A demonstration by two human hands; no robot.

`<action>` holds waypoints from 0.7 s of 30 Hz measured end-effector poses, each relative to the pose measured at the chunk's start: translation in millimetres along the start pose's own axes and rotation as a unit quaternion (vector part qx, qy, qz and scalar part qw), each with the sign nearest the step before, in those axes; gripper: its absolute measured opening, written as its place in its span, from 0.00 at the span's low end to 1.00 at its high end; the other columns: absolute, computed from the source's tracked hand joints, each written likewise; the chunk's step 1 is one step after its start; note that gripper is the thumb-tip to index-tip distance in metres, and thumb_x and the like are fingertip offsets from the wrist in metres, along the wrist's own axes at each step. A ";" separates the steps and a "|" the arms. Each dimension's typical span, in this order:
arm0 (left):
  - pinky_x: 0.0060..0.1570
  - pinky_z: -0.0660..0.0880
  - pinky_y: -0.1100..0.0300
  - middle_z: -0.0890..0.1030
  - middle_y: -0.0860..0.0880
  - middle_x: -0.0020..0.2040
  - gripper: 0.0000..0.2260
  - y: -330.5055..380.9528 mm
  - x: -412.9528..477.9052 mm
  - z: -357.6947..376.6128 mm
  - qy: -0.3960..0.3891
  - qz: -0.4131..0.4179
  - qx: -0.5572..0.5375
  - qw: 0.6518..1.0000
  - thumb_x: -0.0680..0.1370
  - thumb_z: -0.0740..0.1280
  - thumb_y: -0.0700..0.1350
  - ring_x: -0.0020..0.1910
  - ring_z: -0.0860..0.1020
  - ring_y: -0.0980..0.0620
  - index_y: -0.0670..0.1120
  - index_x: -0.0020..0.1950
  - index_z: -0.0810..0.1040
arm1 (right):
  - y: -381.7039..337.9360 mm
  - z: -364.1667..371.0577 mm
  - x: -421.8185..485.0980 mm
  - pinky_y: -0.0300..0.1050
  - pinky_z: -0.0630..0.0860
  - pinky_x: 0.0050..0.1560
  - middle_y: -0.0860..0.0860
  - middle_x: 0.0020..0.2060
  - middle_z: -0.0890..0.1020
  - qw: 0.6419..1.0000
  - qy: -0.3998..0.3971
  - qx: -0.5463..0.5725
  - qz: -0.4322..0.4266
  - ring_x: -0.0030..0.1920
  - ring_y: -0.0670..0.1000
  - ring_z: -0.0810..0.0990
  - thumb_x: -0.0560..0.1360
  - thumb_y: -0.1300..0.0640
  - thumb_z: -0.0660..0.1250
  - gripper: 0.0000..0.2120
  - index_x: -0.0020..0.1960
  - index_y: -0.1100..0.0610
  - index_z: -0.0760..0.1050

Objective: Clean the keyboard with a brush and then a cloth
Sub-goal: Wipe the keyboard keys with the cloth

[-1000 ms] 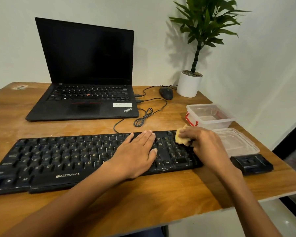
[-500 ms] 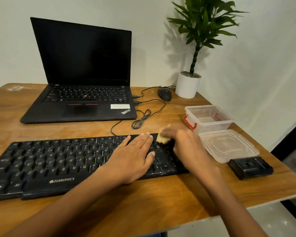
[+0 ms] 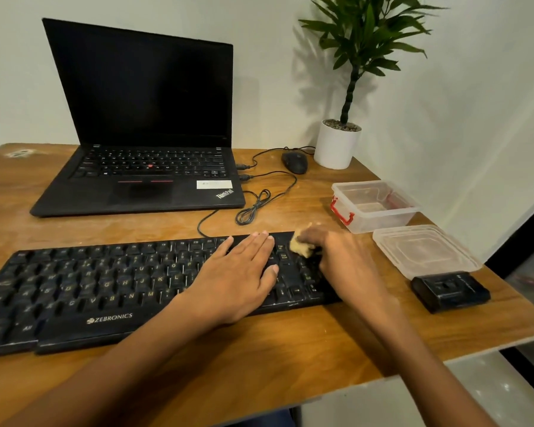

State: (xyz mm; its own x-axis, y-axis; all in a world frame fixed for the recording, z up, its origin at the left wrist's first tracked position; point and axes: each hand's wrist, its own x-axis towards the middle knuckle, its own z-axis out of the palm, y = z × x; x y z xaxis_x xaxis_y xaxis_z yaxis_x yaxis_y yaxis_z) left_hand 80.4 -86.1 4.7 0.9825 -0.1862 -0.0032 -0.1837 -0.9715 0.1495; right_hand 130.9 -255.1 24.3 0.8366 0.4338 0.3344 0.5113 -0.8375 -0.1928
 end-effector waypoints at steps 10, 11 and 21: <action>0.73 0.40 0.55 0.43 0.53 0.76 0.25 -0.4 0.3 0.2 0.008 0.003 0.000 1.000 0.81 0.41 0.56 0.74 0.41 0.58 0.50 0.76 0.41 | -19.1 6.3 -65.0 0.47 0.69 0.59 0.49 0.51 0.83 0.994 0.068 -0.013 -0.082 0.53 0.51 0.81 0.53 0.76 0.75 0.31 0.52 0.54 0.82; 0.73 0.40 0.55 0.43 0.53 0.77 0.25 -0.5 -0.1 0.1 0.009 0.003 0.000 1.000 0.81 0.42 0.56 0.74 0.42 0.58 0.50 0.76 0.41 | -14.2 9.9 -70.3 0.48 0.70 0.57 0.49 0.50 0.84 0.992 0.085 -0.013 -0.094 0.52 0.51 0.82 0.51 0.76 0.76 0.31 0.51 0.55 0.82; 0.73 0.40 0.54 0.43 0.53 0.77 0.25 -0.5 0.2 0.0 0.003 0.005 -0.002 1.000 0.81 0.42 0.56 0.74 0.41 0.58 0.49 0.76 0.41 | -34.6 6.9 -73.9 0.49 0.81 0.44 0.50 0.50 0.81 0.988 0.110 0.030 -0.101 0.51 0.51 0.77 0.57 0.72 0.75 0.25 0.52 0.55 0.80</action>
State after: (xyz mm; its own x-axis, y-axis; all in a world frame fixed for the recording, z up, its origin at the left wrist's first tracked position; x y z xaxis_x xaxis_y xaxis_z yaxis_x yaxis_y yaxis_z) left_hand 80.7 -85.6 4.6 0.9809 -0.1946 0.0038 -0.1929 -0.9693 0.1525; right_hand 52.7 -255.8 -0.1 0.6566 0.5017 0.5631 0.6801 -0.7167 -0.1545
